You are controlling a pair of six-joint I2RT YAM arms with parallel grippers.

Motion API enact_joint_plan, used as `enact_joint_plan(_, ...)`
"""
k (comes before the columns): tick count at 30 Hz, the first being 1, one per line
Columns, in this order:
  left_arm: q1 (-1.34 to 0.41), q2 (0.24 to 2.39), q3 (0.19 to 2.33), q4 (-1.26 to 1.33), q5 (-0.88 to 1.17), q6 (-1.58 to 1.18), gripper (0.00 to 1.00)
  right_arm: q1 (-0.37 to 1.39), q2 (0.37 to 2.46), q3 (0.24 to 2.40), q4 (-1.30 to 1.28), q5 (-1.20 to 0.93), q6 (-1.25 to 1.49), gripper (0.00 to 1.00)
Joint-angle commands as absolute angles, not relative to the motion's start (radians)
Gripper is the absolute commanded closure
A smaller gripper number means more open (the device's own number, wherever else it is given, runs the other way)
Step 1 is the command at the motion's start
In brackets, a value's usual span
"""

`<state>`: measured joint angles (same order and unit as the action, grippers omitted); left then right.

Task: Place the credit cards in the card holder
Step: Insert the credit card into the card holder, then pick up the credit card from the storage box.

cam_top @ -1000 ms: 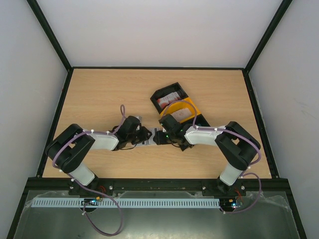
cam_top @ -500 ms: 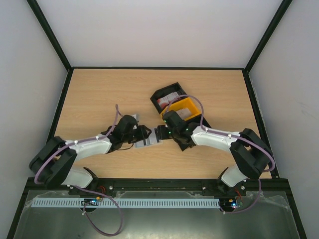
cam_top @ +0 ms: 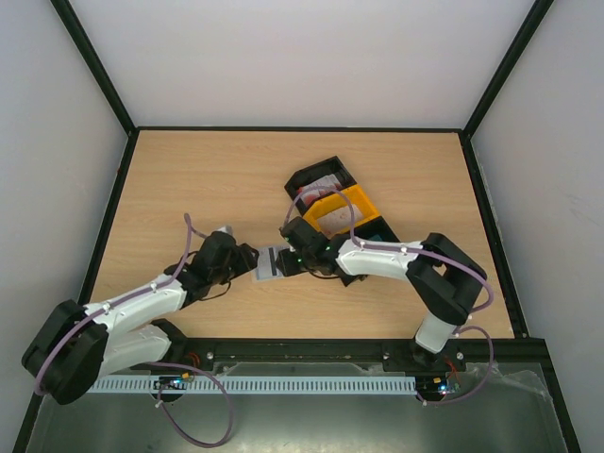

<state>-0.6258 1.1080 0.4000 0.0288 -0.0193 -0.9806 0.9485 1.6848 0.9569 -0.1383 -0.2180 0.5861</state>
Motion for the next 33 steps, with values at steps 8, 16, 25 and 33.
enact_joint_plan(8, -0.588, 1.081, 0.337, 0.08, 0.057, -0.998, 0.51, 0.957, 1.779, 0.986, -0.131, -0.293, 0.603, 0.72)
enact_joint_plan(16, -0.586, 1.11, 0.336, 0.126, 0.092, -0.994, 0.63, 0.957, 1.811, 0.989, -0.116, -0.284, 0.609, 0.77)
enact_joint_plan(25, -0.587, 1.155, 0.337, 0.153, 0.114, -0.98, 0.67, 0.956, 1.835, 0.985, -0.109, -0.258, 0.616, 0.85)
enact_joint_plan(33, -0.587, 1.201, 0.327, 0.186, 0.133, -0.978, 0.68, 0.957, 1.848, 0.982, -0.129, -0.25, 0.592, 0.91)
